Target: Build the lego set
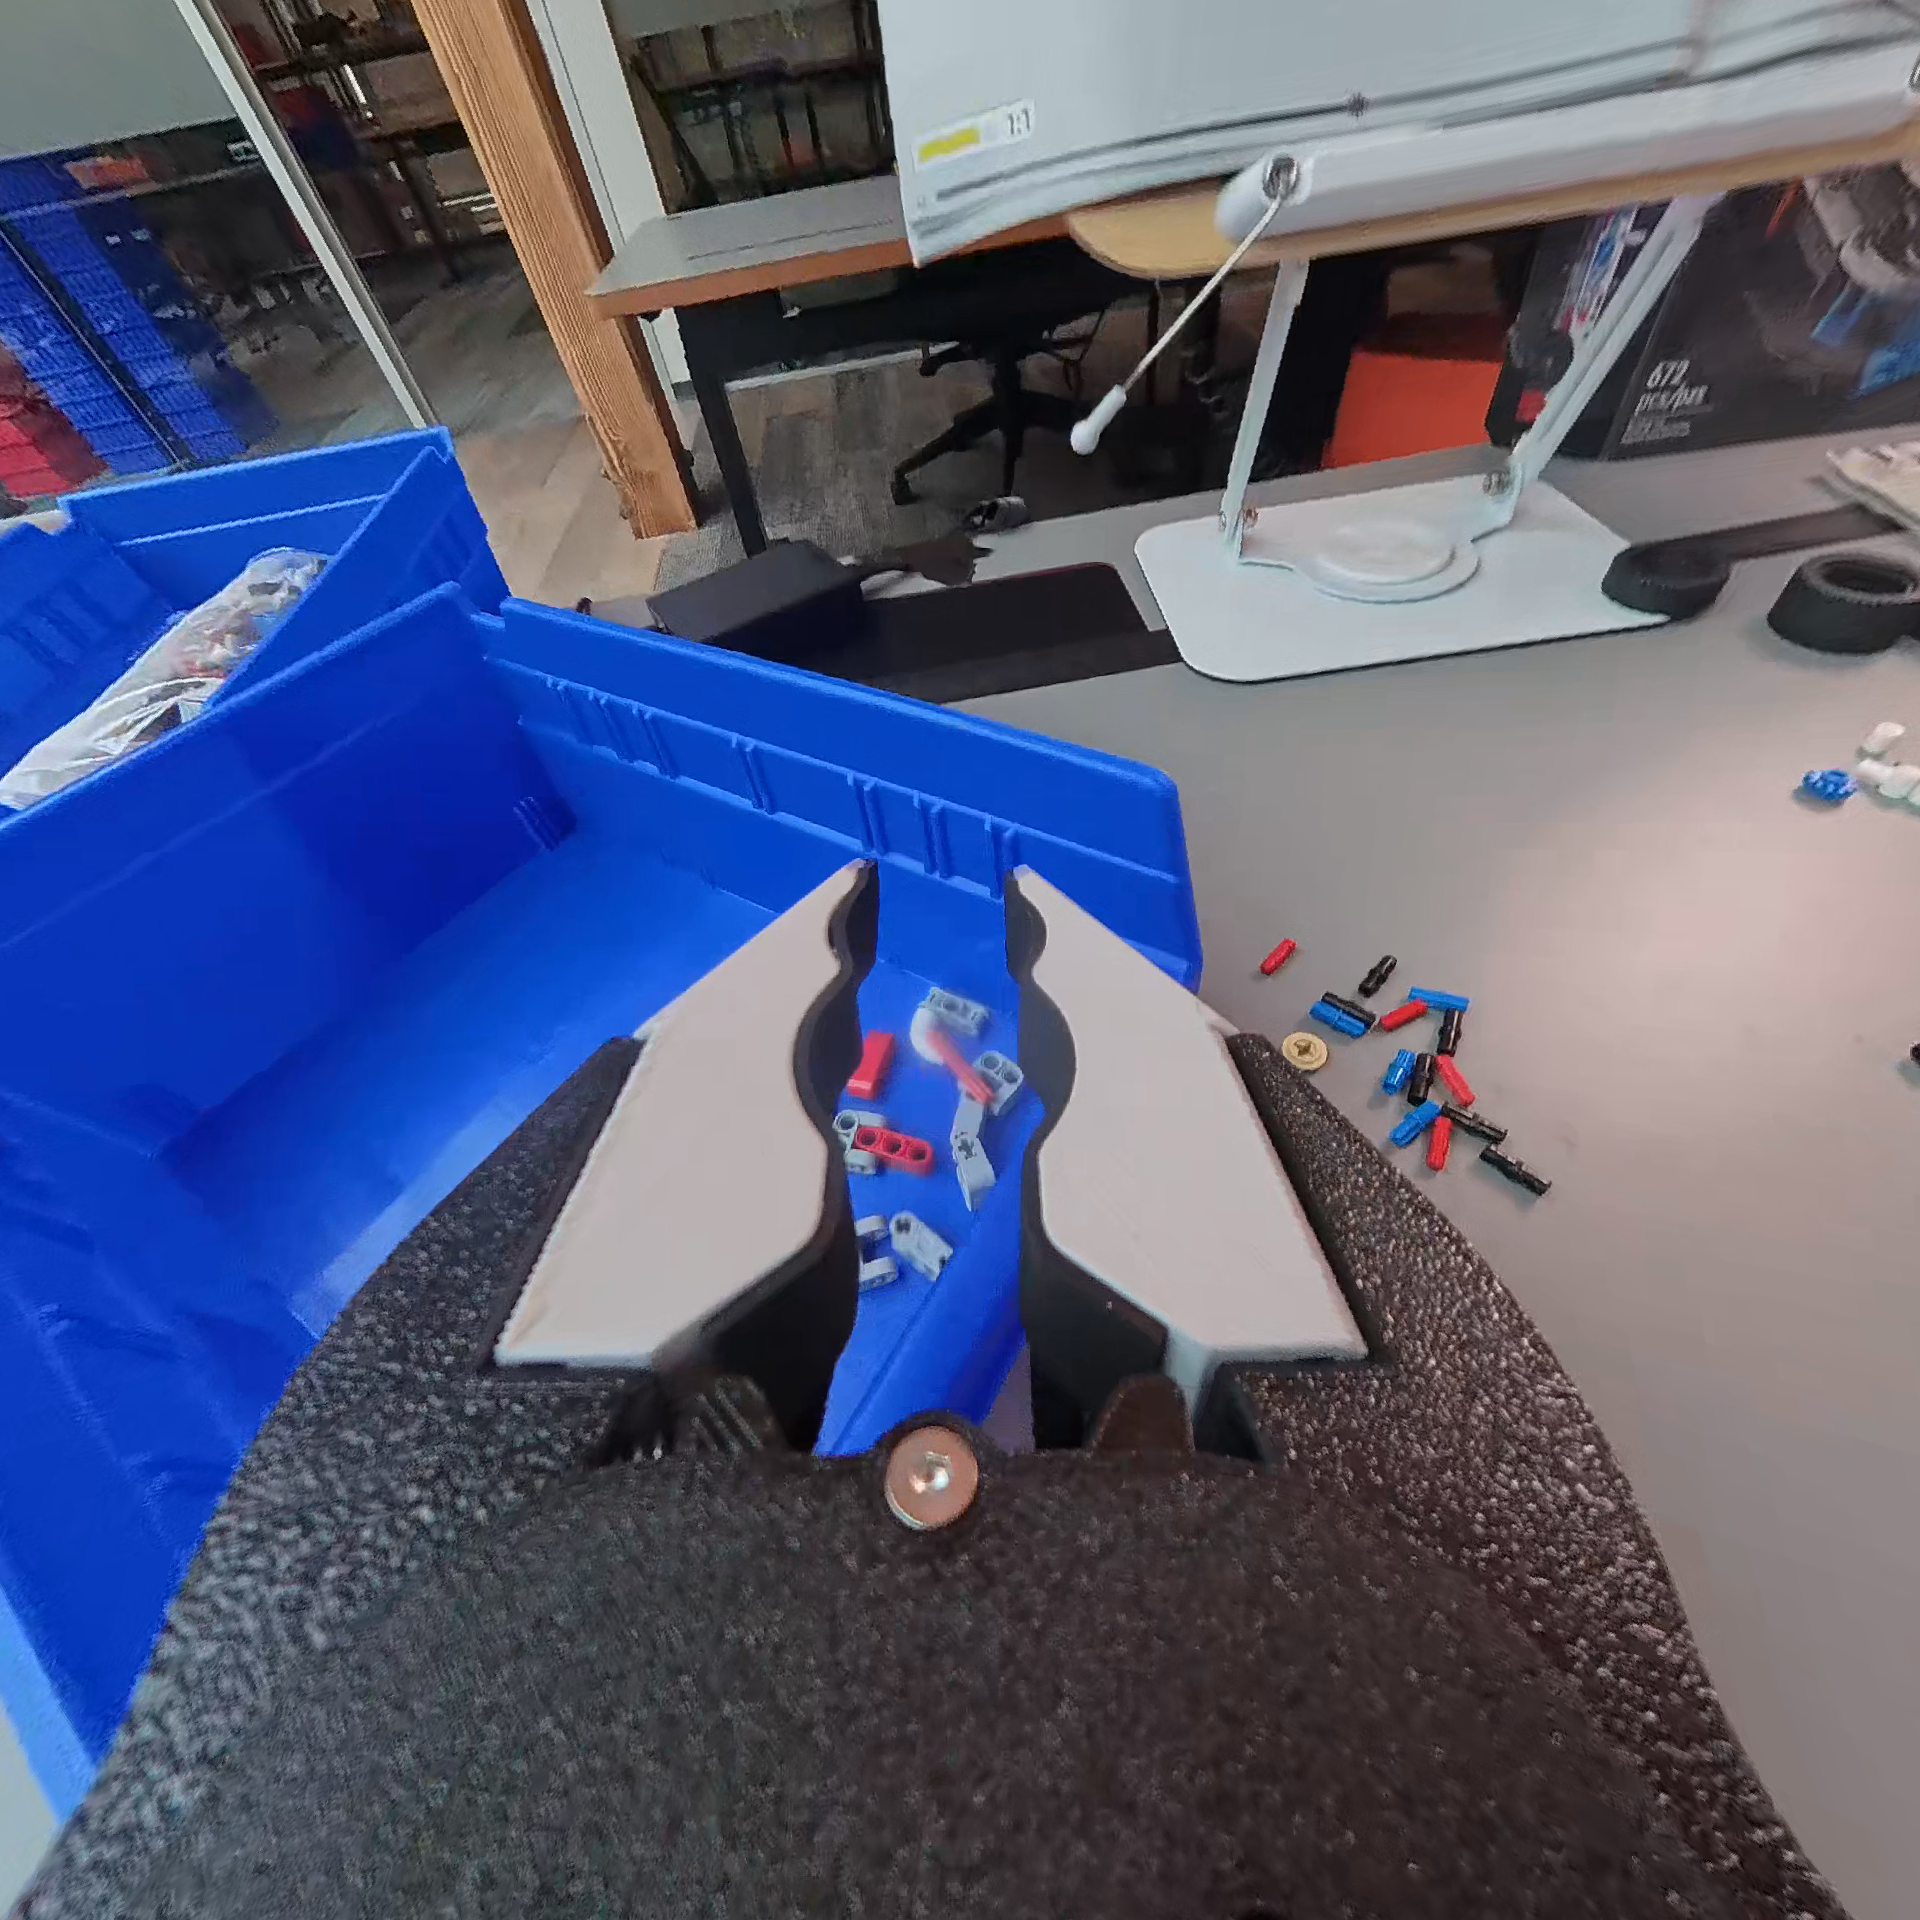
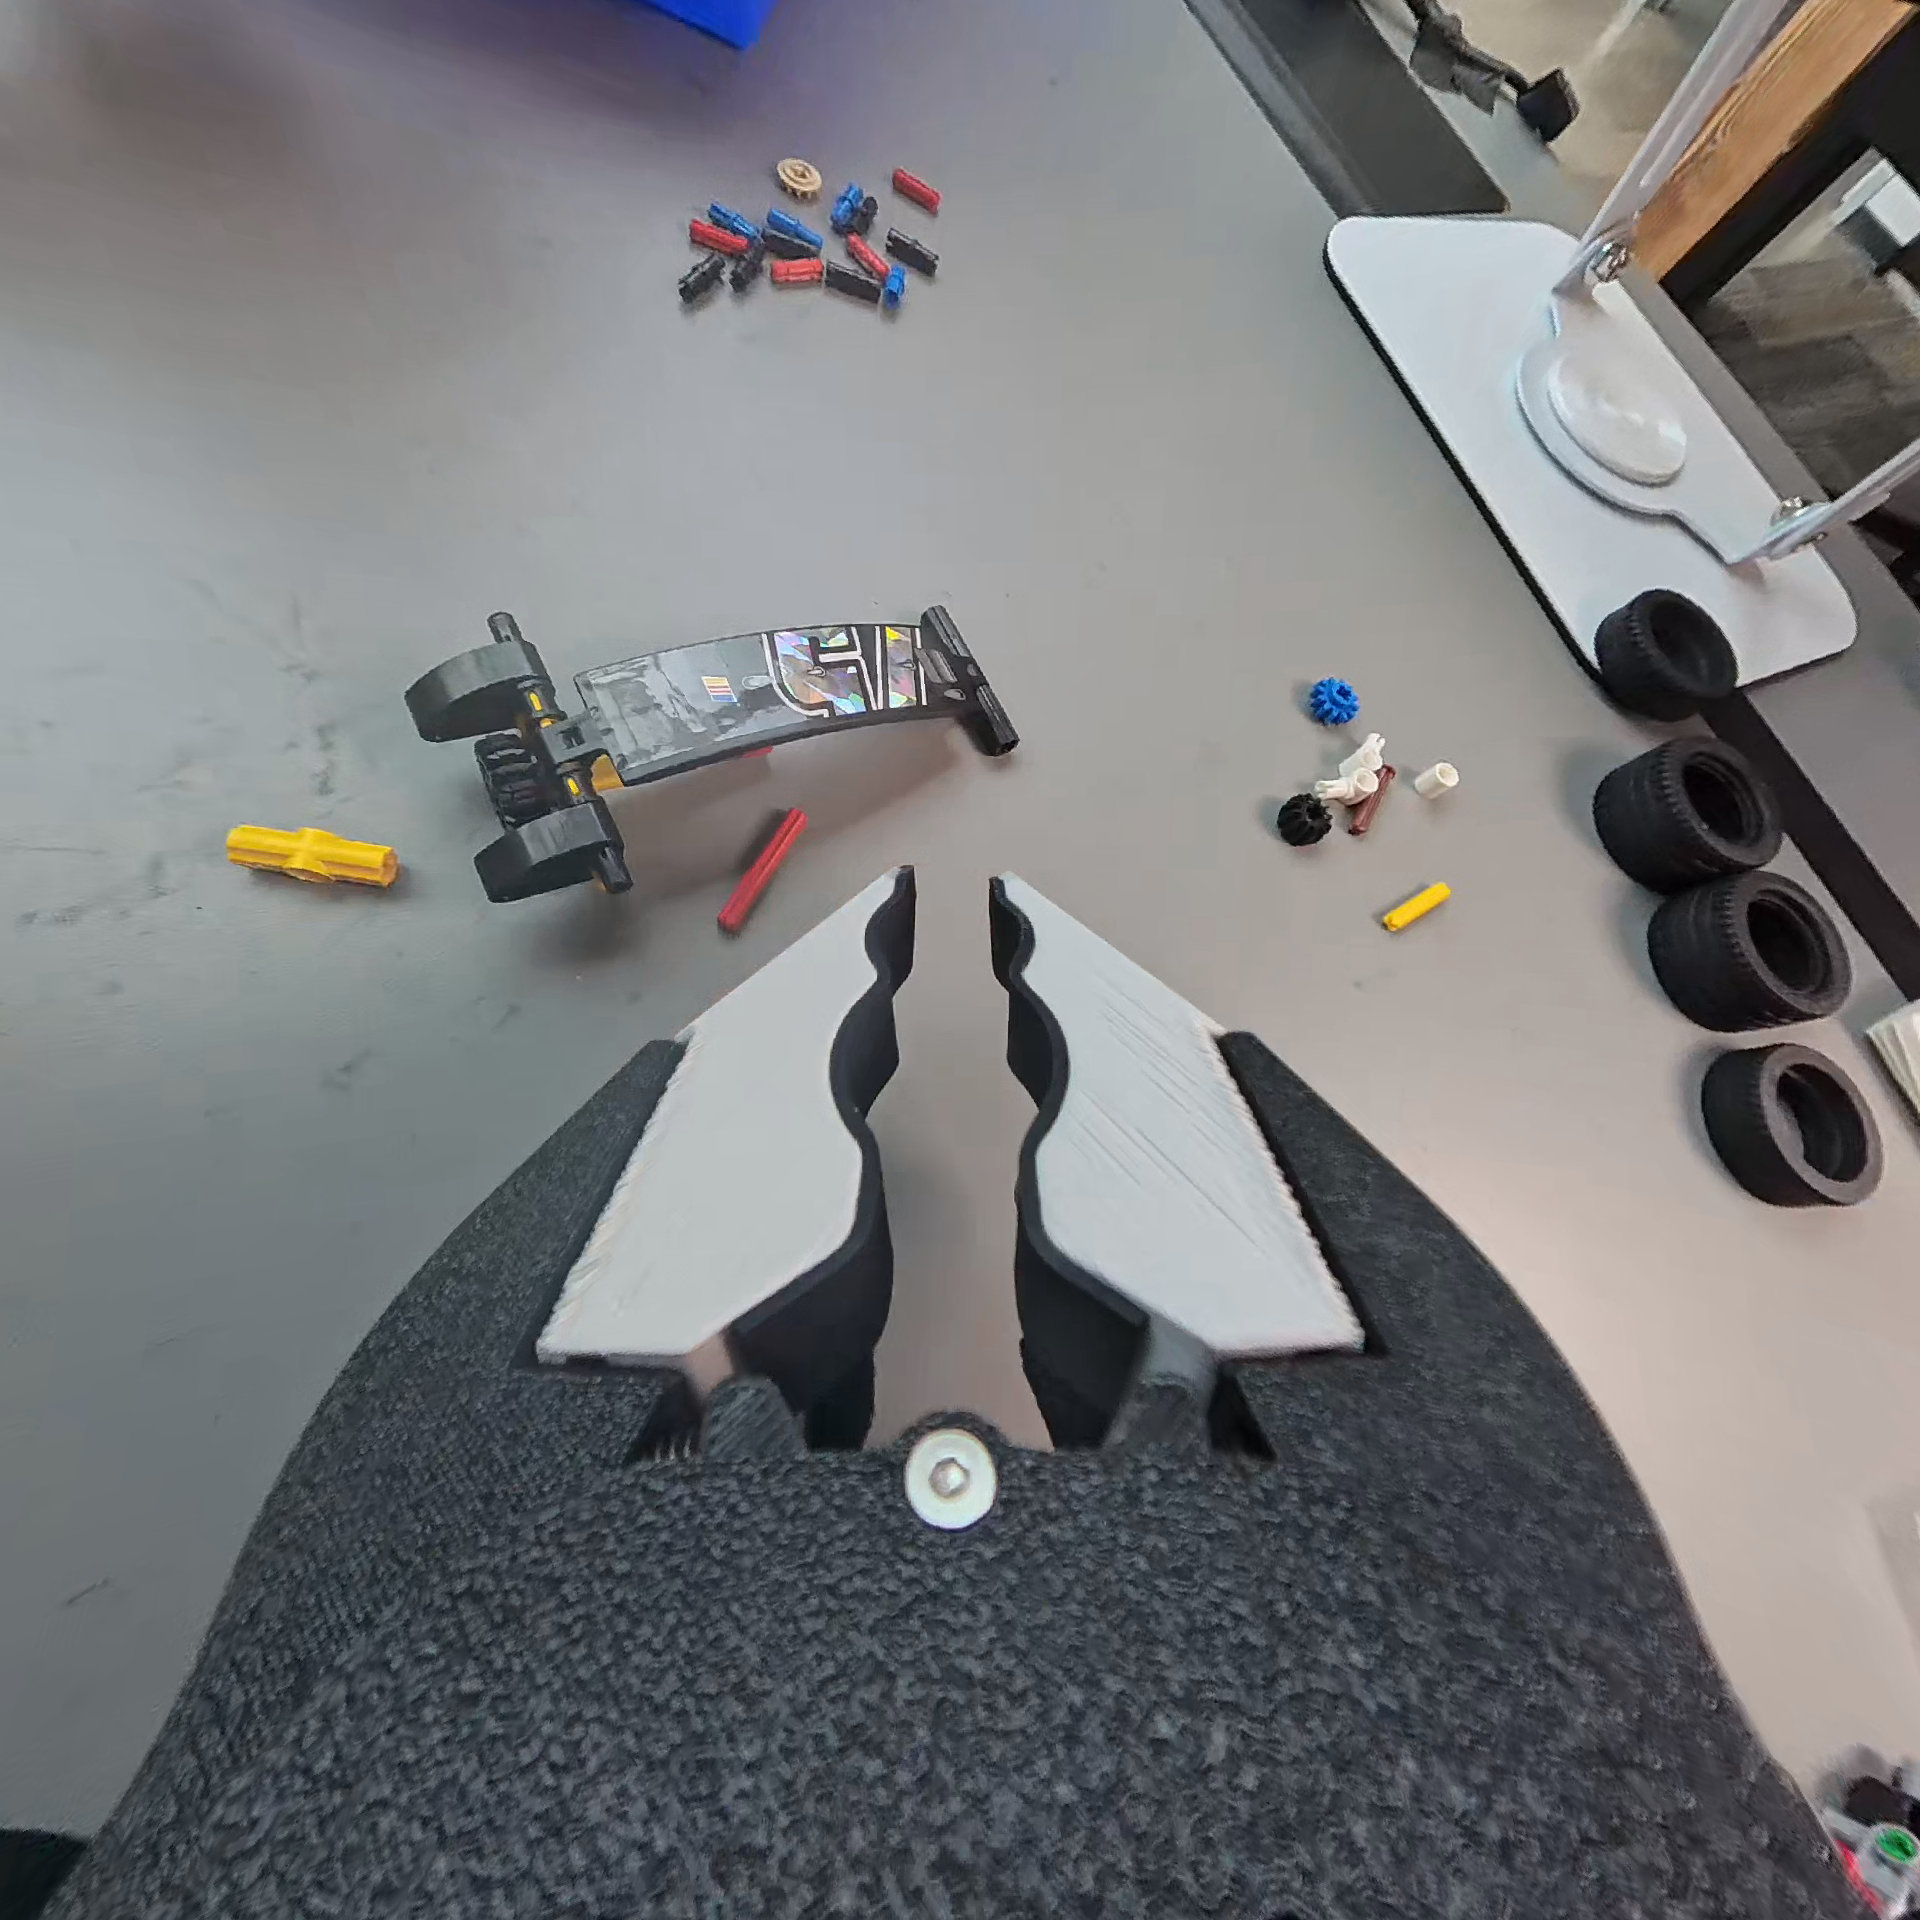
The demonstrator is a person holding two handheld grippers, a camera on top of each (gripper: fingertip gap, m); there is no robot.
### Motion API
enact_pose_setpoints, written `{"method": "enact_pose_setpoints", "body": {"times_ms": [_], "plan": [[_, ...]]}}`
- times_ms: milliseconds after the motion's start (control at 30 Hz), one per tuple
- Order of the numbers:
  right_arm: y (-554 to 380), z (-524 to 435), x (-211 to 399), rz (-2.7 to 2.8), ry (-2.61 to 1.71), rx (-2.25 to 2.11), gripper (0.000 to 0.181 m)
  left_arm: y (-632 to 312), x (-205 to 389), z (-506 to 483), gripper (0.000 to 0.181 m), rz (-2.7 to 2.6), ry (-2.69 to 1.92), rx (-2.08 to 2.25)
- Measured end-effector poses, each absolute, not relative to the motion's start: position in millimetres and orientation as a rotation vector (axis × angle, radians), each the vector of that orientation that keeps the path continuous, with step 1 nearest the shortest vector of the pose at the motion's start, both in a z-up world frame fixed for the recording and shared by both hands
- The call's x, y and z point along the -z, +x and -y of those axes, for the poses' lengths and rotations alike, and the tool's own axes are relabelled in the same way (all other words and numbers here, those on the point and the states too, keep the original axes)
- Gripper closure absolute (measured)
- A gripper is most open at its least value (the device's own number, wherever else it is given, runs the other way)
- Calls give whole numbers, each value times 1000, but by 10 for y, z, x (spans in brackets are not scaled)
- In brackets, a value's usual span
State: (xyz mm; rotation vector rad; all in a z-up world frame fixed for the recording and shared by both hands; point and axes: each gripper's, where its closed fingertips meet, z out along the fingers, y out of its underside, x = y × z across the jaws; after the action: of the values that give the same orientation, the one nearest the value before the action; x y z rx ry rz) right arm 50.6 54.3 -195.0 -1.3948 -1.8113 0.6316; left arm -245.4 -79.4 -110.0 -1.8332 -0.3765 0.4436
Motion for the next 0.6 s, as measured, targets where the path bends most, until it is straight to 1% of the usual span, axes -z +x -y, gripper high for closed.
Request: {"method": "enact_pose_setpoints", "body": {"times_ms": [33,133,233,333,400,433,567,600], "plan": [[518,-554,1950,1808,-1408,-638,170,-2453,1006,803,156,381,-1775,-415],[567,-516,1982,1837,-1451,-689,169,-2403,674,873,157,388,-1577,-313],[605,-380,2027,1896,-1485,-775,161,-2244,546,859,156,325,-1507,-186],[588,-298,2083,1929,-1516,-762,150,-1969,562,758,156,183,-1524,-97],[569,-261,2117,1950,-1524,-720,153,-1776,629,667,156,94,-1558,-69],[545,-272,2118,1937,-1530,-694,160,-1667,664,620,156,48,-1573,-56],[508,-129,2160,1977,-1559,-721,163,-1225,911,446,157,-161,-1671,-48],[516,-146,2209,1988,-1572,-676,168,-1113,977,417,157,-221,-1693,-50]]}}
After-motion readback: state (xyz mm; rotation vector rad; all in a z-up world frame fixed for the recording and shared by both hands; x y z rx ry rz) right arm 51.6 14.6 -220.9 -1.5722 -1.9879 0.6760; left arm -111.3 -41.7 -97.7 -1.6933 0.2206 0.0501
